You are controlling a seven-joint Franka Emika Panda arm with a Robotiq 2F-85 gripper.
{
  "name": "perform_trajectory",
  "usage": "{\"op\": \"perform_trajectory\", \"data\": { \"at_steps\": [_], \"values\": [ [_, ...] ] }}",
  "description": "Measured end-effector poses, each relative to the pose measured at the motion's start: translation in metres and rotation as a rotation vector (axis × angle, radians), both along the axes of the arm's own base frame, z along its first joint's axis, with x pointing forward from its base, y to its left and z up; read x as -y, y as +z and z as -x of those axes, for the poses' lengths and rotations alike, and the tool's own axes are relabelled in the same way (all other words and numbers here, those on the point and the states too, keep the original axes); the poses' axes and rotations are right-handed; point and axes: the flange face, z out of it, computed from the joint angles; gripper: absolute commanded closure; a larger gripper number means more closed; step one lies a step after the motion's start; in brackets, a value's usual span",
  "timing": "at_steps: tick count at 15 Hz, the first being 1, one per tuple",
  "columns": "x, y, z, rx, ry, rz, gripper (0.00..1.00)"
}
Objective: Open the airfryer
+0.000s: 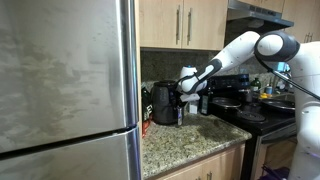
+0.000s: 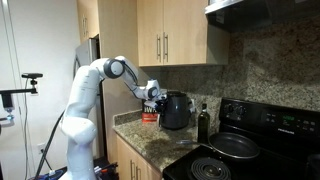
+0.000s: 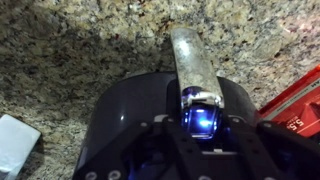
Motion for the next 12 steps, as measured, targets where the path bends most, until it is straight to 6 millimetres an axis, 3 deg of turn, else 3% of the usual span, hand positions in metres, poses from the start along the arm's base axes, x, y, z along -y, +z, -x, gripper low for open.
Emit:
{"op": "perform_trajectory", "data": {
  "at_steps": [12],
  "values": [
    [0.0004, 0.0047, 0.0011, -0.136, 0.006, -0.003, 0.91]
  ]
}}
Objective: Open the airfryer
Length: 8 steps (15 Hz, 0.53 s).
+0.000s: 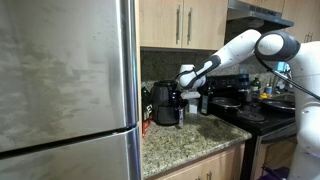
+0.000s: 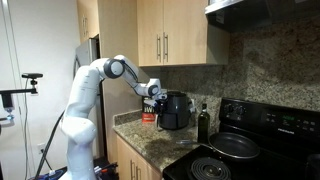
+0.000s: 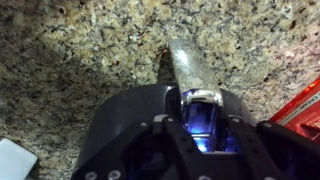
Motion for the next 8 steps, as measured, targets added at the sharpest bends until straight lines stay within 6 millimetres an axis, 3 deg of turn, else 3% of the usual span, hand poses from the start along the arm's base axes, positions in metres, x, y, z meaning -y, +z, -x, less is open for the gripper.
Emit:
{"op": "perform_trajectory", "data": {
  "at_steps": [8],
  "values": [
    [0.0066, -0.0011, 0.0028, -0.127, 0.024, -0.013, 0.91]
  ]
}}
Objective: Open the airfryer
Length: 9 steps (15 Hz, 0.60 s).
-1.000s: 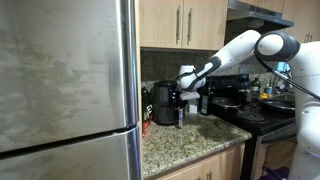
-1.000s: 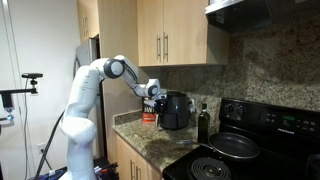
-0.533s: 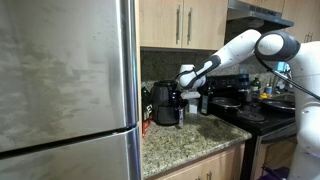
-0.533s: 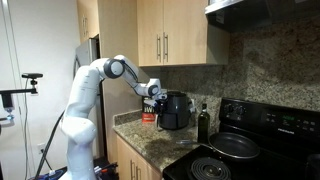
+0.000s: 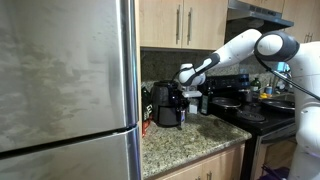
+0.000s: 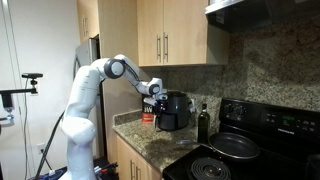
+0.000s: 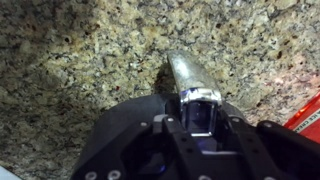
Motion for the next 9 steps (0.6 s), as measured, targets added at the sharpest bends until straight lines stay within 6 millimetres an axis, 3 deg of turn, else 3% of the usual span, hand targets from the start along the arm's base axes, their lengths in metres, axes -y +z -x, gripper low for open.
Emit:
{"op": "perform_trajectory", "data": {
  "at_steps": [9],
  "values": [
    [0.0044, -0.0019, 0.0039, -0.072, 0.029, 0.005, 0.91]
  ]
}}
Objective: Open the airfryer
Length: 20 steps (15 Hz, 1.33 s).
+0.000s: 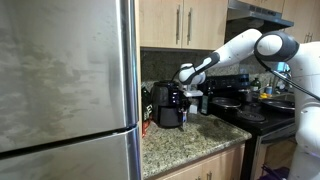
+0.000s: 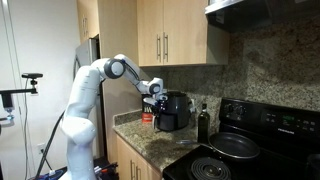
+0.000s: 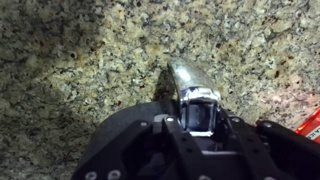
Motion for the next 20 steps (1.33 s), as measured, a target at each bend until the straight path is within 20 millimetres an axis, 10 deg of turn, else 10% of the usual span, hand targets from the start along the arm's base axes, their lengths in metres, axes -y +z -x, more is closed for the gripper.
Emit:
{"op": "perform_trajectory", "data": {
  "at_steps": [20],
  "values": [
    [0.018, -0.001, -0.008, -0.164, 0.095, -0.038, 0.91]
  ]
}}
